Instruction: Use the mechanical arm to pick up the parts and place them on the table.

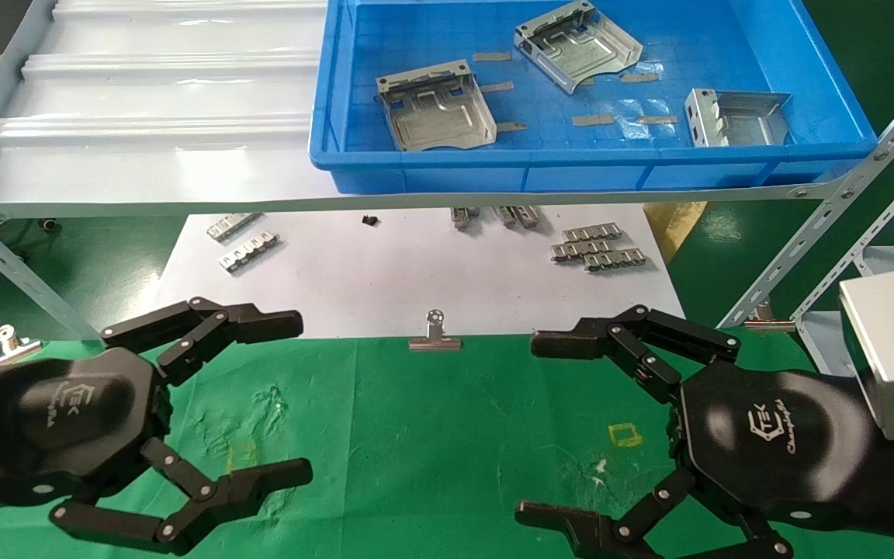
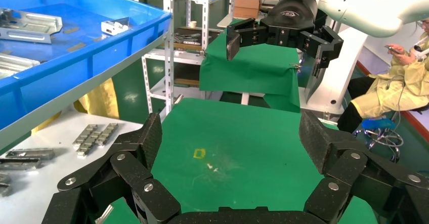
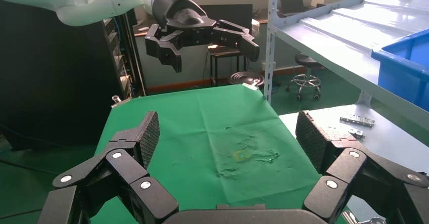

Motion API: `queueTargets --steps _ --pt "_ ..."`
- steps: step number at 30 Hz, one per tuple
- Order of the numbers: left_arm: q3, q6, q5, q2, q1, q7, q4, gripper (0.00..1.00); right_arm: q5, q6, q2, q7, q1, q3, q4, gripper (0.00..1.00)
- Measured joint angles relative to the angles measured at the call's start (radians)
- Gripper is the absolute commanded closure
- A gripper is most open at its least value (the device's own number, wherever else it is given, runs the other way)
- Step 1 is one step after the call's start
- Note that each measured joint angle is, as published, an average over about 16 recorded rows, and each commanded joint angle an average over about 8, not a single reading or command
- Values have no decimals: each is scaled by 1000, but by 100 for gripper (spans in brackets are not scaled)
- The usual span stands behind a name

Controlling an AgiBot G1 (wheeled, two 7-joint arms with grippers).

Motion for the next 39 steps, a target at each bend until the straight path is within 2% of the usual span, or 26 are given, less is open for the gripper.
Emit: queueTargets --steps 33,39 --pt "0 0 0 0 0 0 0 100 0 0 0 0 0 0 0 0" --pt "0 0 0 0 0 0 0 100 -11 9 9 6 29 5 6 0"
